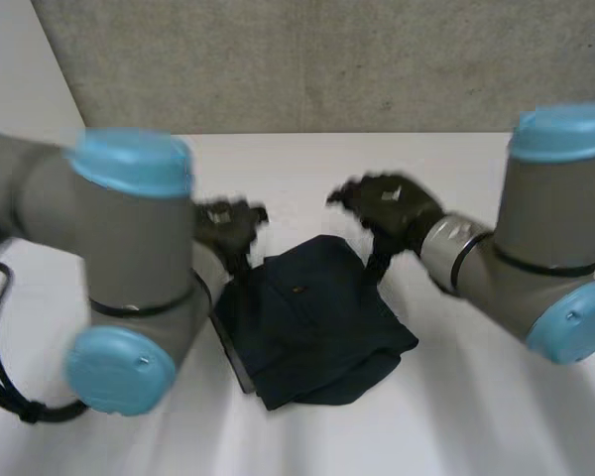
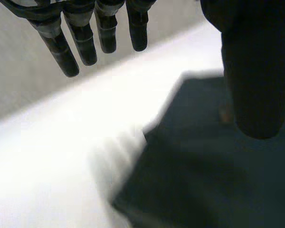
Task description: Fold the shorts.
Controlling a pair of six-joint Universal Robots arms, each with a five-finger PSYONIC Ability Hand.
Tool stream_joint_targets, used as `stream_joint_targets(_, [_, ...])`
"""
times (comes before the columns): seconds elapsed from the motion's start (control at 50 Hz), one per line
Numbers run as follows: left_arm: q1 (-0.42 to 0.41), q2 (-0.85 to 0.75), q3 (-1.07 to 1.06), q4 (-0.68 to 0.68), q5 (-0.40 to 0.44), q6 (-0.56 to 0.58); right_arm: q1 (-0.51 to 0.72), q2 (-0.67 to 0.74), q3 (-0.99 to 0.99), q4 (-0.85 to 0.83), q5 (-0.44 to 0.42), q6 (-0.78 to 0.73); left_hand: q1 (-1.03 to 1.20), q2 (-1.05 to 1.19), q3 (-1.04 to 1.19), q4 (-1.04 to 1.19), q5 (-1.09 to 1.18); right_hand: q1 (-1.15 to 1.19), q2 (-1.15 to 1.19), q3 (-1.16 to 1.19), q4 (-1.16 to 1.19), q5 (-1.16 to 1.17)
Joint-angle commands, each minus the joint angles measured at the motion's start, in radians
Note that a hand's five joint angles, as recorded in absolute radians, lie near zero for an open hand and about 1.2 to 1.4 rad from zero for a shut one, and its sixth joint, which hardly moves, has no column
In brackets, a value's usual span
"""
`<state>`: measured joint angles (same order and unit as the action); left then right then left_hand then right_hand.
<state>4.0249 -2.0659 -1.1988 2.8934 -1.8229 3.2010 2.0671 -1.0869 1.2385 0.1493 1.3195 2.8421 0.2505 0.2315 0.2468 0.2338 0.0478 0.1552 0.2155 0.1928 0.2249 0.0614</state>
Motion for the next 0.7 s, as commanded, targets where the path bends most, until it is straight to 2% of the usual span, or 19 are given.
stream_joint_targets(0.02, [0.104, 0.245, 0.047, -0.003, 0.076, -0.004, -0.042, -0.197, -0.002, -0.071, 0.22, 0.183, -0.049, -0.03, -0.045, -0.032, -0.021, 0.019, -0.041, -0.018, -0.05, -0.061])
stream_joint_targets(0.04, [0.127, 0.282, 0.059, -0.019, 0.105, -0.007, -0.06, -0.233, 0.004, -0.07, 0.268, 0.198, -0.049, -0.03, -0.045, -0.032, -0.021, 0.019, -0.041, -0.018, -0.05, -0.061])
stream_joint_targets(0.1, [0.163, 0.325, 0.077, -0.061, 0.14, -0.009, -0.079, -0.295, 0.015, -0.053, 0.338, 0.197, -0.057, -0.038, -0.054, -0.041, -0.029, 0.019, -0.041, -0.018, -0.05, -0.061])
stream_joint_targets(0.14, [0.201, 0.358, 0.099, -0.121, 0.16, -0.009, -0.085, -0.327, 0.015, -0.009, 0.351, 0.185, -0.06, -0.041, -0.057, -0.044, -0.032, 0.019, -0.041, -0.018, -0.05, -0.061])
stream_joint_targets(0.26, [0.252, 0.375, 0.116, -0.203, 0.189, -0.009, -0.117, -0.344, 0.015, 0.058, 0.345, 0.169, -0.072, -0.053, -0.069, -0.056, -0.044, 0.019, -0.041, -0.018, -0.05, -0.061])
stream_joint_targets(0.7, [0.256, 0.372, 0.096, -0.213, 0.203, -0.009, -0.114, -0.344, 0.024, 0.058, 0.343, 0.166, -0.075, -0.056, -0.071, -0.058, -0.047, 0.019, -0.041, -0.018, -0.05, -0.061])
